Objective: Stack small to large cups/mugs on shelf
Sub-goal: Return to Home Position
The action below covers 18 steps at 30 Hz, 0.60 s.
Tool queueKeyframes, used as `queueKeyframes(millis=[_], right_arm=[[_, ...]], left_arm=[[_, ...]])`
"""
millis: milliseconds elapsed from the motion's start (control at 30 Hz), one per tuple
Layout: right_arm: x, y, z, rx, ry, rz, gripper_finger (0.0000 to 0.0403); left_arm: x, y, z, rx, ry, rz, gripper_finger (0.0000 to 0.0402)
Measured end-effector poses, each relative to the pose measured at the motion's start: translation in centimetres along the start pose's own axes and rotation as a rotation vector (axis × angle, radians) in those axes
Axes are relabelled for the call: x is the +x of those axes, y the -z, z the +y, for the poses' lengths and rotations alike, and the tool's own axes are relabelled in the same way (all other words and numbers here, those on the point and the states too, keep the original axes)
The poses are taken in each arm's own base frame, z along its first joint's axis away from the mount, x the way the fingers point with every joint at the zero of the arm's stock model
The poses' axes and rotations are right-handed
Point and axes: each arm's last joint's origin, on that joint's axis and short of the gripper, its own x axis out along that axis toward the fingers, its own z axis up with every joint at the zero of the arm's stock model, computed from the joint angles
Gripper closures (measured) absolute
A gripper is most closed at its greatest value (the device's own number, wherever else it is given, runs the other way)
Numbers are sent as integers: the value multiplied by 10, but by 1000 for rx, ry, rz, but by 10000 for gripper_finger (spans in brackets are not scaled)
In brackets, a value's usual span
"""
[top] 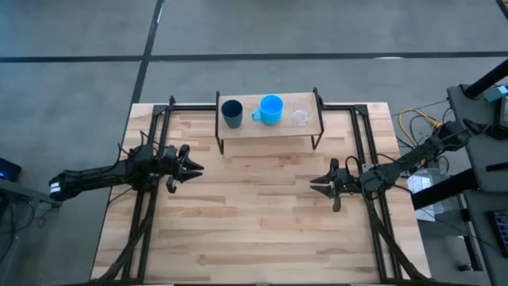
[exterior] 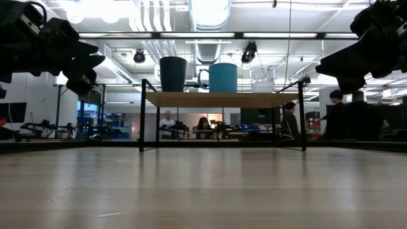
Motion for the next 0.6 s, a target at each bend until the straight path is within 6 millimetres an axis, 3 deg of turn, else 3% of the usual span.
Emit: queueKeyframes(millis=[267,600], right_arm=[[-1,-2,0,10,-4,-17,315],[-20,-30,-4,137,-63,-227,318]], left_arm=[[0,1,0,-2,-2,5,308],[0,1,0,-2,-3,6,308]])
